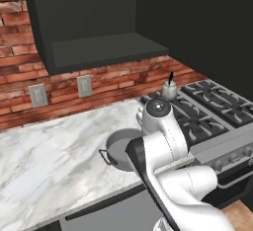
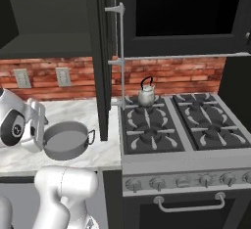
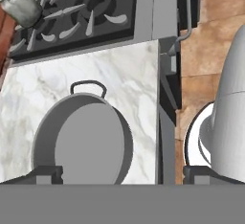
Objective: Pick the kettle from the cabinet and place it on a stove burner. Then pick the pot from the counter and place it on another stove burner. Finally, turn both burners on.
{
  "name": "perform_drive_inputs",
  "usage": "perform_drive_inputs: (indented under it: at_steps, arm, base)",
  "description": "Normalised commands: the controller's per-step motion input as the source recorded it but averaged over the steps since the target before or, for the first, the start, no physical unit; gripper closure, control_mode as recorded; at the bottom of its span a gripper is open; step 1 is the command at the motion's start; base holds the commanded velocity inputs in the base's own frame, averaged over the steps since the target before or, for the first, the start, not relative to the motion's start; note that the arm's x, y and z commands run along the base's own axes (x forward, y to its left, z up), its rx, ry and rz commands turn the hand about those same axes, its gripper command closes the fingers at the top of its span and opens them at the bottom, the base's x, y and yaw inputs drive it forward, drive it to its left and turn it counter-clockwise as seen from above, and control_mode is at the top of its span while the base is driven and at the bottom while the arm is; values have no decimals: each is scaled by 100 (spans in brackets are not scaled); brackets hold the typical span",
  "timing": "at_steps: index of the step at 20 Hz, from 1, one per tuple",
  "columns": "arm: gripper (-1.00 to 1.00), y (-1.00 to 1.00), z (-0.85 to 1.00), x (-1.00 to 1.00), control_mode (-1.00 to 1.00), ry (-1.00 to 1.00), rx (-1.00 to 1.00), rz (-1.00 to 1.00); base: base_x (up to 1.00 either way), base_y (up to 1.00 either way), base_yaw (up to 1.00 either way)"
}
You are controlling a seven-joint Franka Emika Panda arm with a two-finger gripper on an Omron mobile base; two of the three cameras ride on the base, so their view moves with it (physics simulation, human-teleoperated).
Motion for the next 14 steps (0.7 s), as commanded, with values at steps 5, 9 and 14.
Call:
perform_drive_inputs:
  at_steps: [5, 9, 14]
  arm:
    - [-100, 0, -23, 0, -100, 5, 8, 0]
    - [-100, -3, -23, 0, -100, 4, 9, 0]
    - [-100, 0, -16, 2, -100, 0, 3, 0]
  base:
    - [0, 0, 0]
    - [0, 0, 0]
    - [0, 0, 0]
